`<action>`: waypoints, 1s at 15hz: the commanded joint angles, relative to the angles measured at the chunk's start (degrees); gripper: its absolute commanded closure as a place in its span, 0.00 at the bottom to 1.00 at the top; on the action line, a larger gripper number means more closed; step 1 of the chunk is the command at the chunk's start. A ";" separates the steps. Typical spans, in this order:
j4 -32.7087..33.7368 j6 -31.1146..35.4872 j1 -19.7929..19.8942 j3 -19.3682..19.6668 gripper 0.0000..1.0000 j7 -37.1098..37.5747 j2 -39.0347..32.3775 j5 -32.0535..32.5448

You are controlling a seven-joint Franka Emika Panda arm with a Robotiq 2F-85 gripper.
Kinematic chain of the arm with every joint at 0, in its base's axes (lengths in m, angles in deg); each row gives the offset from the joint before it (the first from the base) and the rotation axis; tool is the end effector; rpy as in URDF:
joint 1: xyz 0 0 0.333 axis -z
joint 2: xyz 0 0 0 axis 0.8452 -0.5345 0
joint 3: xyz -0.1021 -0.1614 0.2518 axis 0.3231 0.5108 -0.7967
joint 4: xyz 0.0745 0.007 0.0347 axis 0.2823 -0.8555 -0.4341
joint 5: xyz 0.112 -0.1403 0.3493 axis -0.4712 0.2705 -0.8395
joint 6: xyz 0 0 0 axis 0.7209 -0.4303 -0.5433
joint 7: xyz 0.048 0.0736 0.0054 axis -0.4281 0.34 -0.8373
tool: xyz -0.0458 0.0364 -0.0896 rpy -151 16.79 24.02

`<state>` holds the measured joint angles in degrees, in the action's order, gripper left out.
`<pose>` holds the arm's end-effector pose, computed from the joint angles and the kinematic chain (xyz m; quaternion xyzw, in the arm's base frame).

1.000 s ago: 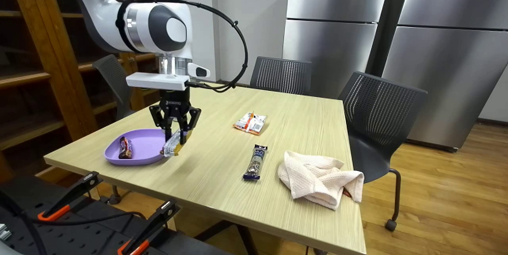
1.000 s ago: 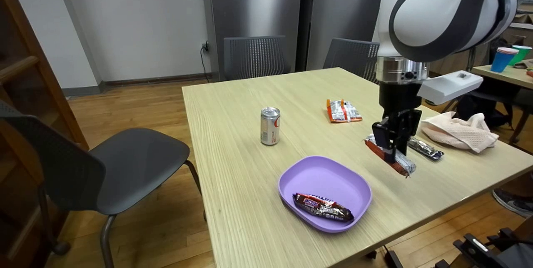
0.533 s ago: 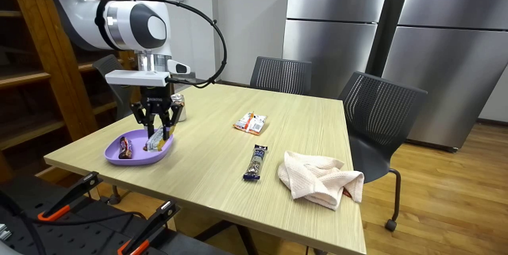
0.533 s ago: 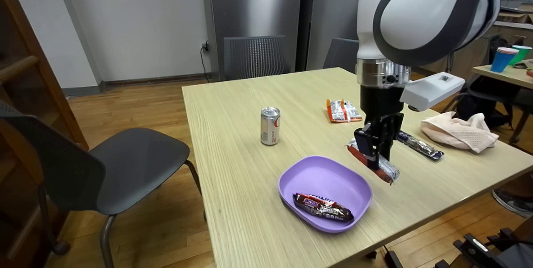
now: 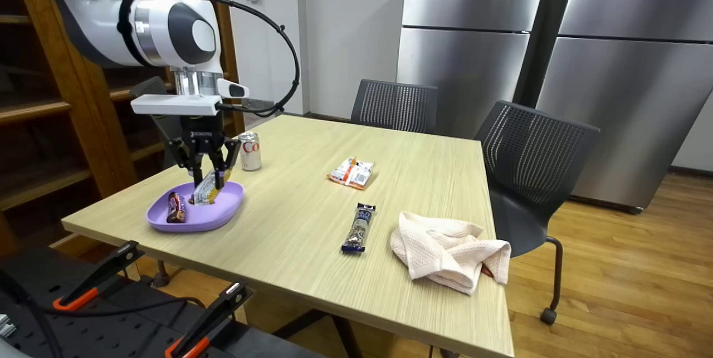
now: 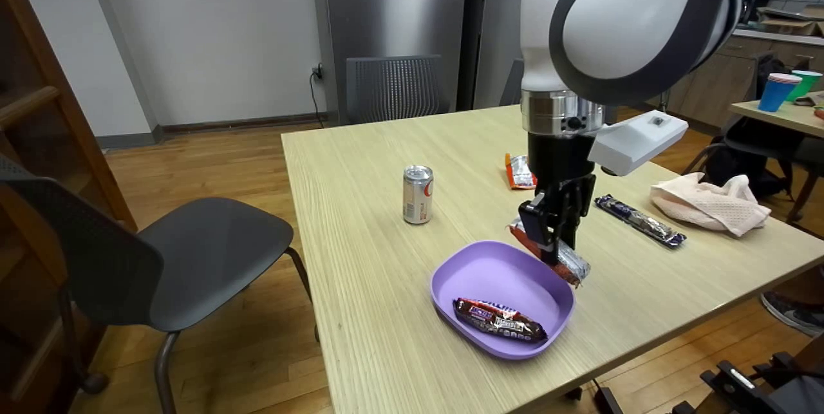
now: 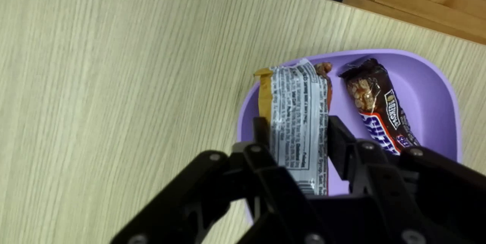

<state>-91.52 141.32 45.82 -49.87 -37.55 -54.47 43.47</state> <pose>0.4393 0.1285 0.1630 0.9770 0.1858 -0.0986 0.0343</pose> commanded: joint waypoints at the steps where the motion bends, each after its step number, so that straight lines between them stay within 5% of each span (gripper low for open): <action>1: 3.02 -1.39 -1.36 -0.84 0.83 3.15 -1.89 2.09; 15: 10.81 -4.09 -4.98 -0.97 0.83 4.80 -10.83 2.64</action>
<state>-83.60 140.21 41.54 -50.68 -34.80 -63.41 44.76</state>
